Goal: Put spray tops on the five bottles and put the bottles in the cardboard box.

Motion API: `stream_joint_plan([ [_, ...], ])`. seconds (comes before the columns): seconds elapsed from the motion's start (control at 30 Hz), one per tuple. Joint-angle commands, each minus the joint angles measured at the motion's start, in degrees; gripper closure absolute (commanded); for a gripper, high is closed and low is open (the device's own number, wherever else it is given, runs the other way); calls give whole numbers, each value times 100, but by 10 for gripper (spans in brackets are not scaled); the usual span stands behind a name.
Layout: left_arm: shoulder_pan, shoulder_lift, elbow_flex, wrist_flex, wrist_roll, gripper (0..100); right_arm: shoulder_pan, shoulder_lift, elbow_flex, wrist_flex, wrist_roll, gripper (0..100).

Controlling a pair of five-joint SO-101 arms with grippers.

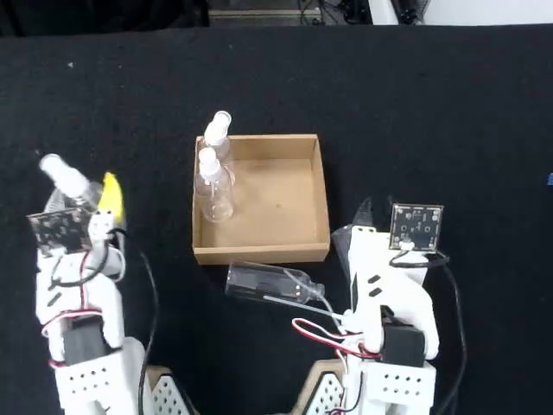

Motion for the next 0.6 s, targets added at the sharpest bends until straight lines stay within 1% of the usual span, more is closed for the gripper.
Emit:
stream_joint_plan([
  [0.0, 593, 105, -321, 360, 35, 968, 97, -558, -13, -53, 18, 902],
  [0.13, 1121, 35, -673, 747, 35, 968, 97, -558, -13, -53, 18, 902],
  [0.33, 1912, -264, -1508, 1556, 53, 970, 97, -558, -13, -53, 18, 902],
  [0.4, 2176, -264, -1692, 1732, 220, 970, 97, -558, -13, -53, 18, 902],
  [0.5, 2475, -255, -1710, 1714, 677, 970, 97, -558, -13, -53, 18, 902],
  [0.57, 2659, -255, -1525, 1407, 756, 970, 97, -558, -13, -53, 18, 902],
])
